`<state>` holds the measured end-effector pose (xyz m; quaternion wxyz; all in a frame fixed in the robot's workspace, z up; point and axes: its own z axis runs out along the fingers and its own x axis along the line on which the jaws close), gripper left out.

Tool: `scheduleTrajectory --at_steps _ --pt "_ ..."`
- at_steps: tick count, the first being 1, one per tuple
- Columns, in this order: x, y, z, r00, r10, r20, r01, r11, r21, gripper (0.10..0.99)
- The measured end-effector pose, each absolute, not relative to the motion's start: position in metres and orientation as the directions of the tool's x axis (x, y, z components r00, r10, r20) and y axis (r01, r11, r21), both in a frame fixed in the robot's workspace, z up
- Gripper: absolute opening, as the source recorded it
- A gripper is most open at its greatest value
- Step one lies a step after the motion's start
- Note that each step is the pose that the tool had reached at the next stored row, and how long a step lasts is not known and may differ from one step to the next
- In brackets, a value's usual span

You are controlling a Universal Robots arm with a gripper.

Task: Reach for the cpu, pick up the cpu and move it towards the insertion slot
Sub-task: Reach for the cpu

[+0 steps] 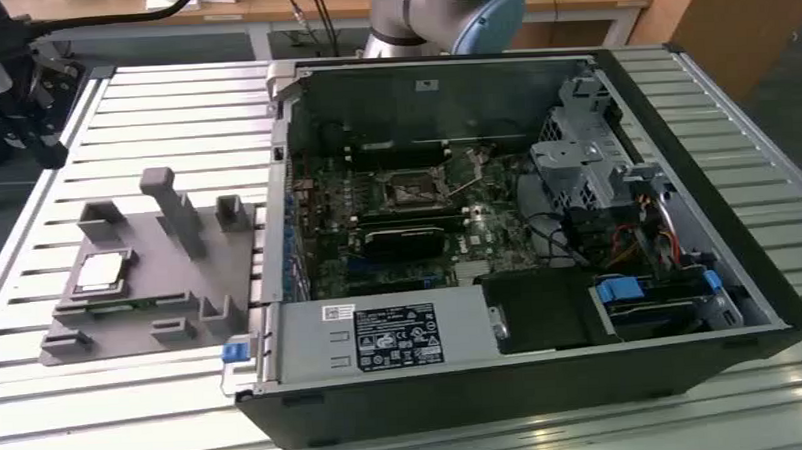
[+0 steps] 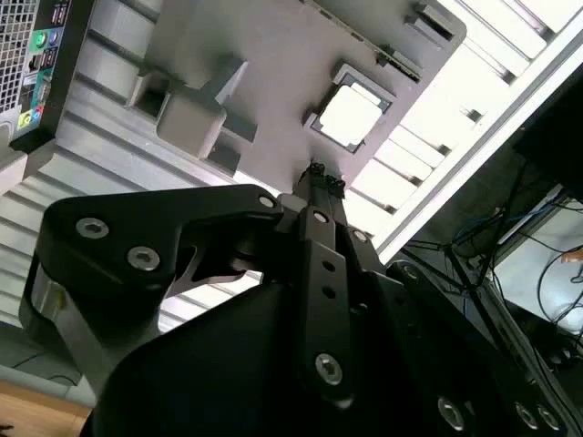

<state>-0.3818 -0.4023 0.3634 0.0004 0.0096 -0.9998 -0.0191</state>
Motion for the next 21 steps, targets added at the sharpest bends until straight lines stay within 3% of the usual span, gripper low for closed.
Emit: scheduleTrajectory --at_steps 21 --pt "-0.383 -0.405 0.352 -1.0 -0.019 0.005 -0.019 0.999 0.04 0.106"
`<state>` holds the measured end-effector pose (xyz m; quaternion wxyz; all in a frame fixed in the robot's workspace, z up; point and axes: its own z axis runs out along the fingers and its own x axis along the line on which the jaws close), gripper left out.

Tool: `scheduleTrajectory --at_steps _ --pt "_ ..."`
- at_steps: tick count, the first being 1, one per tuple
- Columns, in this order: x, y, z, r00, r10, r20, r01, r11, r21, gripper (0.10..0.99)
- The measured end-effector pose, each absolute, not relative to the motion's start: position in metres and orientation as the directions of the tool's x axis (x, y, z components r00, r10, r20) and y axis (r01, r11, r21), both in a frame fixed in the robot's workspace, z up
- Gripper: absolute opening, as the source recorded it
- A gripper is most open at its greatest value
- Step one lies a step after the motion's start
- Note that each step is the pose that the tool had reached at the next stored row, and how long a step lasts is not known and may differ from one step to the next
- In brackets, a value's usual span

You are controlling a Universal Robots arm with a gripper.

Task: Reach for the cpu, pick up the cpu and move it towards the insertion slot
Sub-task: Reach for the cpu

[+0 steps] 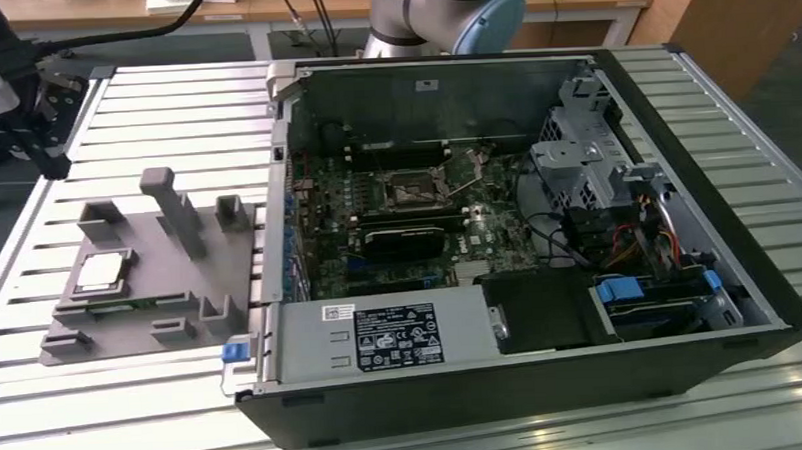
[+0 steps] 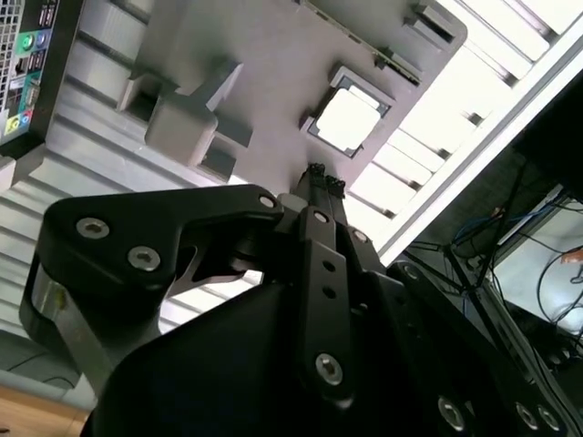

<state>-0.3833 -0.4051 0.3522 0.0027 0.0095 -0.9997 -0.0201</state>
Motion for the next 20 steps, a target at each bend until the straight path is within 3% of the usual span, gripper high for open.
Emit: scheduleTrajectory --at_steps 14,16,17,20 --pt "-0.404 -0.408 0.328 -1.0 -0.019 0.005 -0.019 0.999 0.04 0.114" --pt "-0.405 -0.408 0.324 -1.0 -0.019 0.005 -0.019 0.999 0.04 0.231" --pt "-0.406 -0.408 0.322 -1.0 -0.019 0.005 -0.019 0.999 0.04 0.231" --pt "-0.407 -0.409 0.317 -1.0 -0.019 0.005 -0.019 0.999 0.039 0.349"
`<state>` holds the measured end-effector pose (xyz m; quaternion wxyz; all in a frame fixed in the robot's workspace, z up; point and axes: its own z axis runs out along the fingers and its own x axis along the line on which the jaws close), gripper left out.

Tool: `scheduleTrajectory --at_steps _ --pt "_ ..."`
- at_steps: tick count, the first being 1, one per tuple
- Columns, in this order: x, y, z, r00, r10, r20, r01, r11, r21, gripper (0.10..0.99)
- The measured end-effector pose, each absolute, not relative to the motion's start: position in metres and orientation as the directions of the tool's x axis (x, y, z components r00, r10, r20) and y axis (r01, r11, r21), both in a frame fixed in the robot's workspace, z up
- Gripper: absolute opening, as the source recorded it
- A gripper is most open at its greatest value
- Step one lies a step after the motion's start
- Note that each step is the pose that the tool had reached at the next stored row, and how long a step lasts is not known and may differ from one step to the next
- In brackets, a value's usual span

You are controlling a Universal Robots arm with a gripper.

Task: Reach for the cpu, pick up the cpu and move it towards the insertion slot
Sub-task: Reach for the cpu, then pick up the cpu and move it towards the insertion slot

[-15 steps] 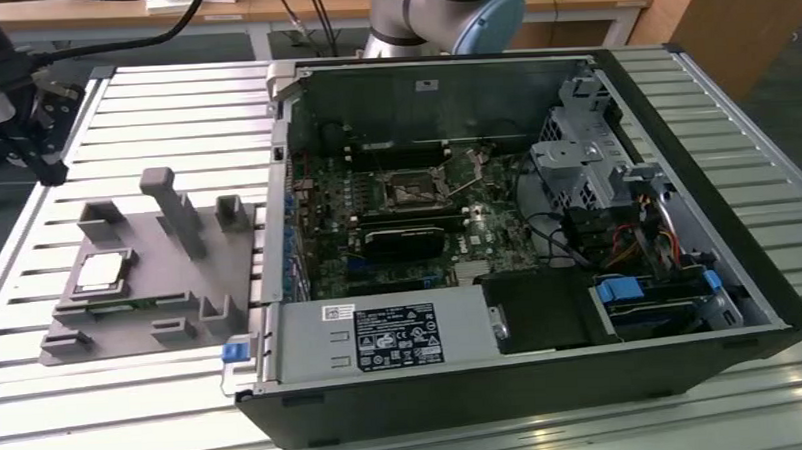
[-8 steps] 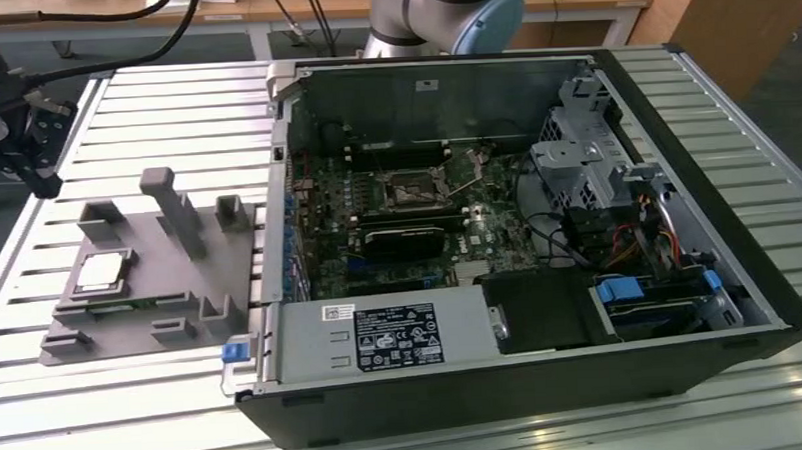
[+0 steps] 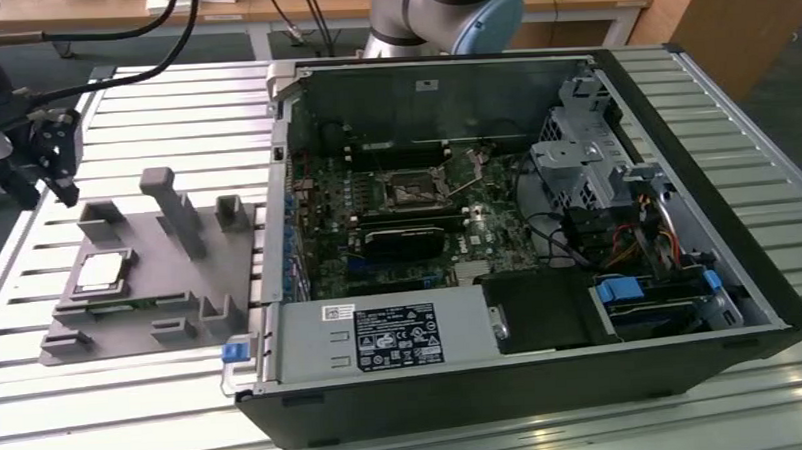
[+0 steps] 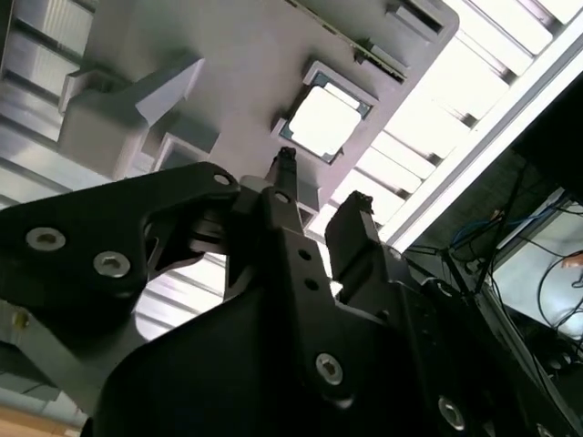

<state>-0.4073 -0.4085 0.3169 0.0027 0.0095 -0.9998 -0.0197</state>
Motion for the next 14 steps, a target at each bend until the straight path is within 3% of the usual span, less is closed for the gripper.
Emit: scheduleTrajectory --at_steps 2,3,5,8,9,14 --pt "-0.408 -0.409 0.313 -1.0 -0.019 0.005 -0.019 0.999 0.039 0.467" --pt "-0.408 -0.409 0.311 -1.0 -0.019 0.005 -0.019 0.999 0.039 0.467" --pt "-0.408 -0.409 0.308 -1.0 -0.019 0.005 -0.019 0.999 0.039 0.584" --pt "-0.408 -0.409 0.302 -1.0 -0.019 0.005 -0.019 0.999 0.039 0.639" --pt "-0.408 -0.409 0.3 -1.0 -0.019 0.005 -0.019 0.999 0.039 0.706" --pt "-0.409 -0.41 0.291 -1.0 -0.019 0.005 -0.019 0.999 0.039 0.706"
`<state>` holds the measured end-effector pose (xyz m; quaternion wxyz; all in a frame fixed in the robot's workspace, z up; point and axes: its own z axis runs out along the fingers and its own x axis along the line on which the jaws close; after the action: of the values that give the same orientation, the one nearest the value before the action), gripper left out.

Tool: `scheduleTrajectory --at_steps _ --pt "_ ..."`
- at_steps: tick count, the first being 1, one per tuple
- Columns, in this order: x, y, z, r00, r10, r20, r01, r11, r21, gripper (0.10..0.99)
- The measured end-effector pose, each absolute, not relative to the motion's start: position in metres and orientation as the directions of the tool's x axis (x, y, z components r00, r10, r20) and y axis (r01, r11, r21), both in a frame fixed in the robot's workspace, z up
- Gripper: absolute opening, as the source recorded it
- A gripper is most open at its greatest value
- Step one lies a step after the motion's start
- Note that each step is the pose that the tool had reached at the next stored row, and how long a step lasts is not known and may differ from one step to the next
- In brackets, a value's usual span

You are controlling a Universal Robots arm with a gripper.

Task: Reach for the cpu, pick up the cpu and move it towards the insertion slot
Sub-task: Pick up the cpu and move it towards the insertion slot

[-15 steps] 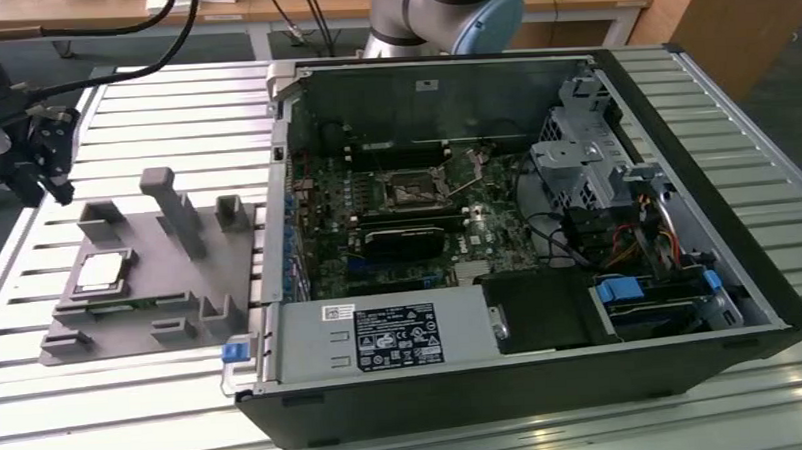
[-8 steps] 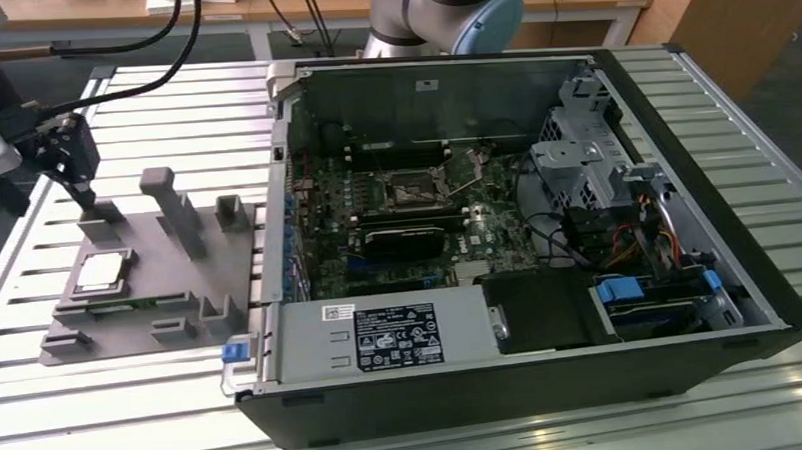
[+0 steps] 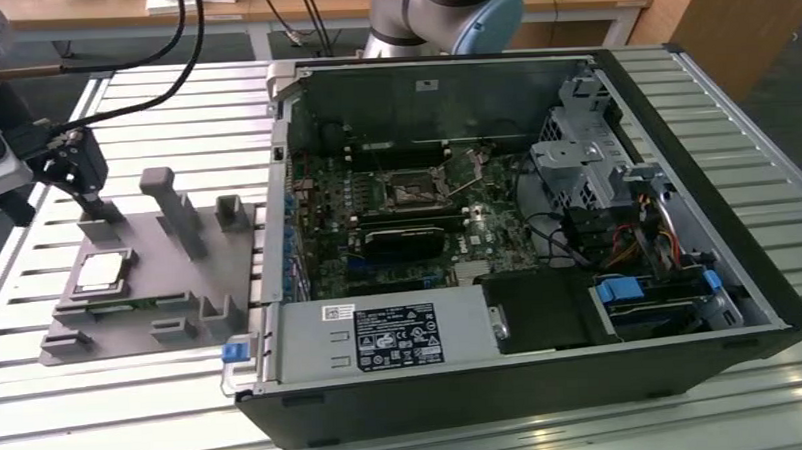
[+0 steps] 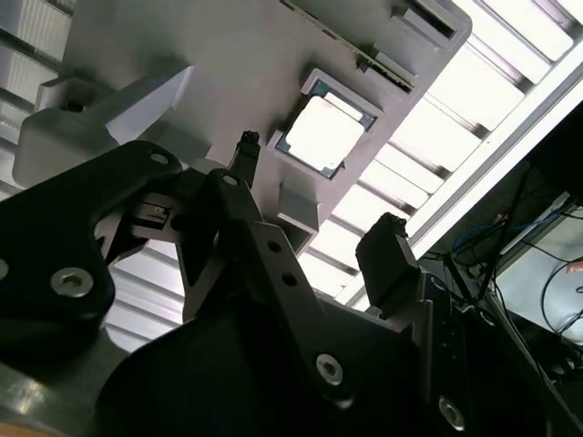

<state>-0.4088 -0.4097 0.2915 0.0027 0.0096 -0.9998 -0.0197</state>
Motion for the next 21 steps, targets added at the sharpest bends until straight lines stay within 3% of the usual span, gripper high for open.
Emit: scheduleTrajectory --at_steps 21 --pt "-0.41 -0.411 0.262 -1.0 -0.019 0.005 -0.019 0.999 0.039 0.706"
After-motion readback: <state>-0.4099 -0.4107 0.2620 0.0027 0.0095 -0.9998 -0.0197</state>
